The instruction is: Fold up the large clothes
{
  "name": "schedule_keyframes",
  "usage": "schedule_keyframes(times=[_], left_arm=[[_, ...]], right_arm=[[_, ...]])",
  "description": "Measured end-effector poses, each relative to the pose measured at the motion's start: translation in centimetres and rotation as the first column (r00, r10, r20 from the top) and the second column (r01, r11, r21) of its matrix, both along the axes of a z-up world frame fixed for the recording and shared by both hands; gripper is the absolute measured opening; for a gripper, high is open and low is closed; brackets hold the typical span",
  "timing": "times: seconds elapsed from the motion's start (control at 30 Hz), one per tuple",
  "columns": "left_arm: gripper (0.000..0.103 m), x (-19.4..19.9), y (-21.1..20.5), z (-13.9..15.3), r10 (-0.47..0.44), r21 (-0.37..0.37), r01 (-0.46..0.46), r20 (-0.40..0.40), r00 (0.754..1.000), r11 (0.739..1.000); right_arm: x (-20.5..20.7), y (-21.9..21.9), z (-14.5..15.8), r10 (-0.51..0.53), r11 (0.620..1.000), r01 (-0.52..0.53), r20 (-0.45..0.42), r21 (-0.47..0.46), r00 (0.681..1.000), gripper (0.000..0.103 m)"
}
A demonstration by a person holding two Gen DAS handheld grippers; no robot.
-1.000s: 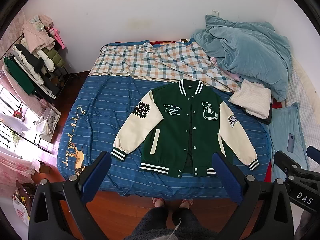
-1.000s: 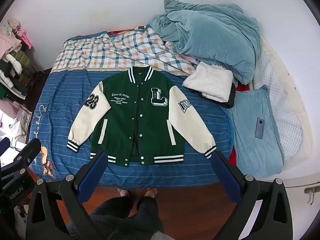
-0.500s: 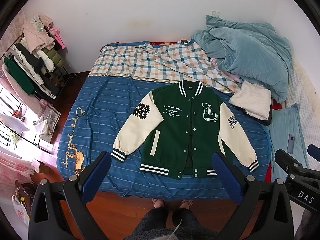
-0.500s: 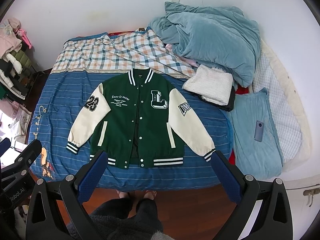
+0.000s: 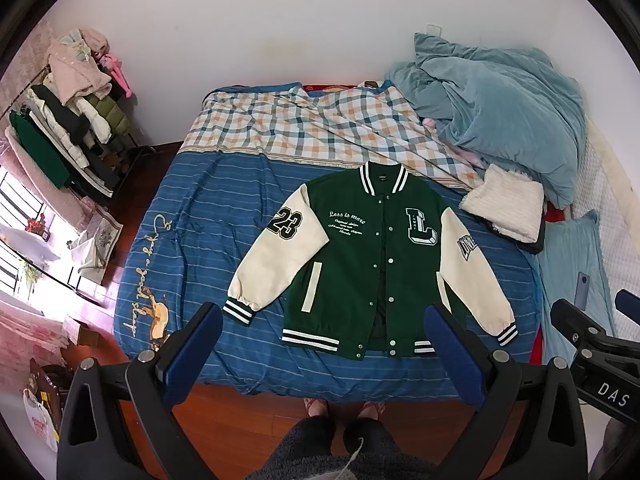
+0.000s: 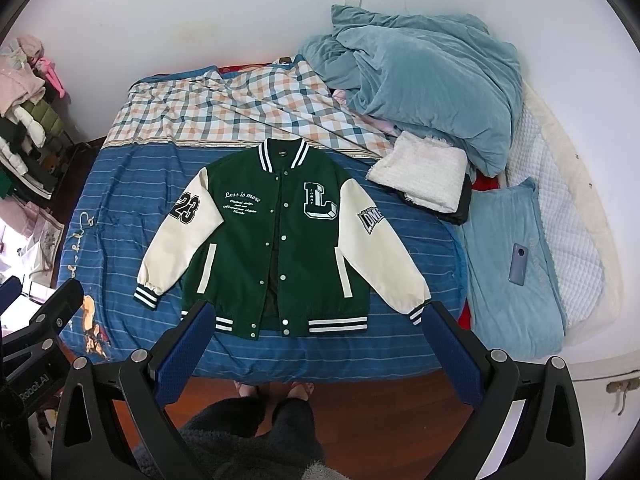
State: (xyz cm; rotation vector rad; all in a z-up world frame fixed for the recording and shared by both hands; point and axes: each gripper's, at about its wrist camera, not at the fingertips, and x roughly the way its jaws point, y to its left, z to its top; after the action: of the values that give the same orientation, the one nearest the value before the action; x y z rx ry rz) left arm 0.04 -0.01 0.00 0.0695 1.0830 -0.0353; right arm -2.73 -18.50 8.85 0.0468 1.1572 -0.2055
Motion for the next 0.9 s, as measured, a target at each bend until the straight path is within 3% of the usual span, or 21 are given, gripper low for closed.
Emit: schedule_keyframes(times=[0.9], left_arm=[[0.103, 0.30, 0.77, 0.23, 0.000, 0.000, 0.000, 0.009, 1.000, 1.000]], right_arm=[[-0.22, 0.18, 0.11, 0.001, 1.000, -0.001, 0.009, -0.001, 1.000, 0.103]])
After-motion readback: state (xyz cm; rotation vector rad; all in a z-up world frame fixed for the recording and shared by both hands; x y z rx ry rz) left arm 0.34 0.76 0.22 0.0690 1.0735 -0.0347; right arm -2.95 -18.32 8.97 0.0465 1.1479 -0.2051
